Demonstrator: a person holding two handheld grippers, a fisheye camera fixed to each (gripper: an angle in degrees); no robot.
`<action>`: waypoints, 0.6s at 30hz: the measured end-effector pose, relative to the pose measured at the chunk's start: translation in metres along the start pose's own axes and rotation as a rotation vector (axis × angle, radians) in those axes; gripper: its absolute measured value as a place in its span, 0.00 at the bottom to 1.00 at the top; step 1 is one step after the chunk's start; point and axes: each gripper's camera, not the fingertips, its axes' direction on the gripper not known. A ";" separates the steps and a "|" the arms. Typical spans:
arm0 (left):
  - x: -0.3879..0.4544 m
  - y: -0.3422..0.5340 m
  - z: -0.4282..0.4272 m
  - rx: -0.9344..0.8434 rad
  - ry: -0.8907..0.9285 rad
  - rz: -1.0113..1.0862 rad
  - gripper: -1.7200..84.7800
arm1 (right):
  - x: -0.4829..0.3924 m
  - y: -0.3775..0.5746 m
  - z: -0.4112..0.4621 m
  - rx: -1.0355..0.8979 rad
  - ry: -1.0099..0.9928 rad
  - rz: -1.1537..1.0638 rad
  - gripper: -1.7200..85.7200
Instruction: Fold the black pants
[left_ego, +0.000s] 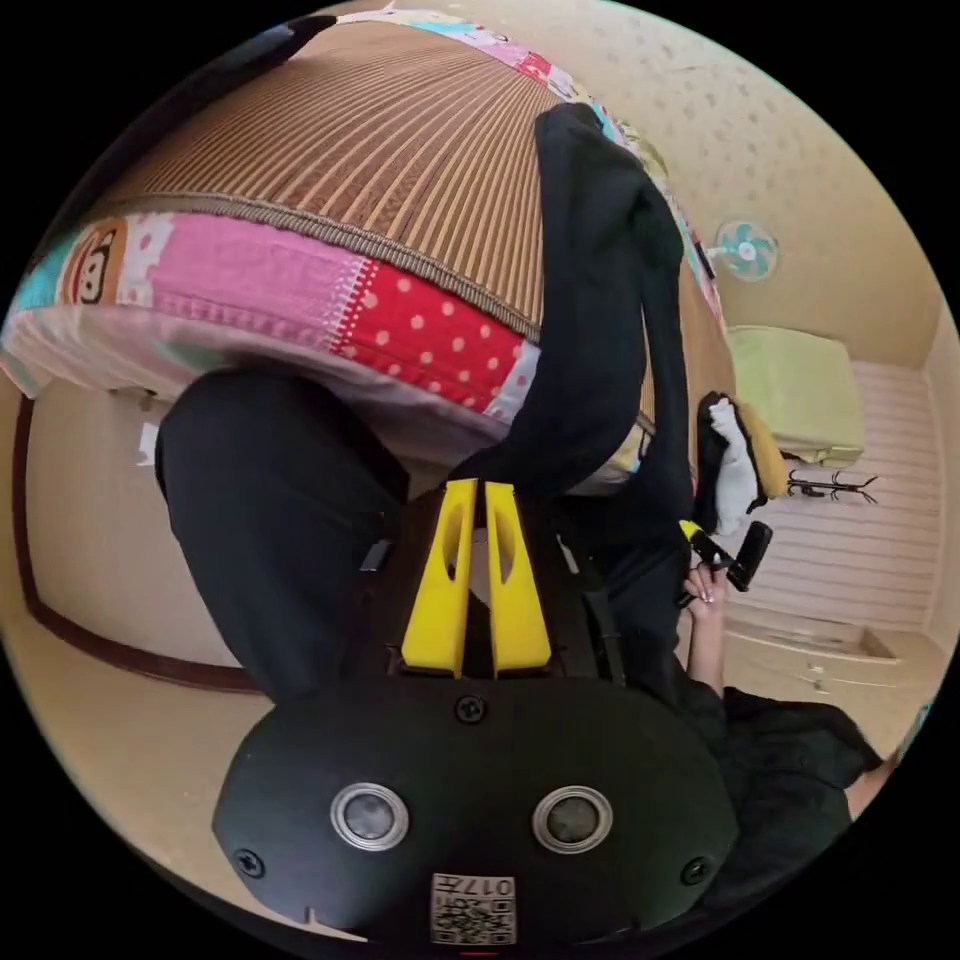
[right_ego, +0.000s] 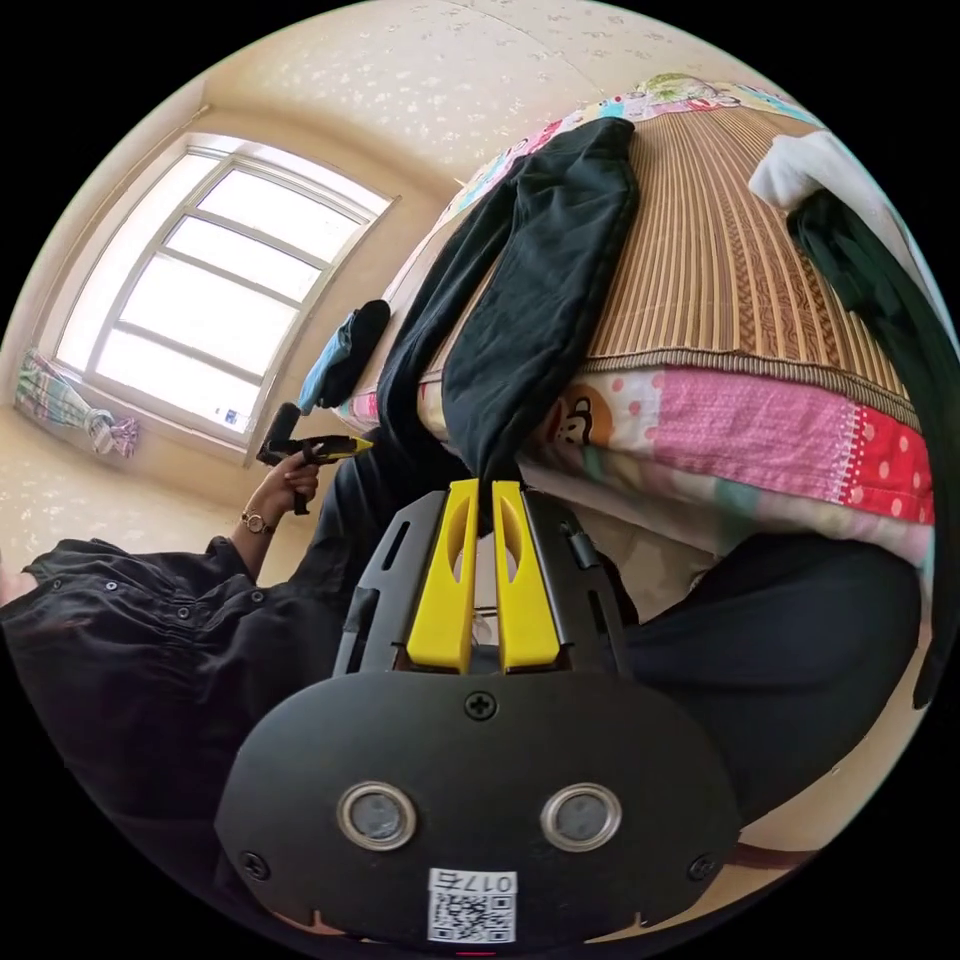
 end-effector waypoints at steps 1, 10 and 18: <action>0.001 0.003 -0.001 0.025 0.059 0.019 0.06 | -0.001 0.001 0.001 -0.001 0.005 -0.002 0.05; 0.111 -0.001 0.082 -0.045 -0.197 0.396 0.12 | -0.006 0.007 0.009 -0.010 0.033 0.043 0.05; 0.124 0.015 0.156 -0.084 -0.378 0.559 0.07 | -0.016 0.029 0.001 0.020 0.001 -0.013 0.05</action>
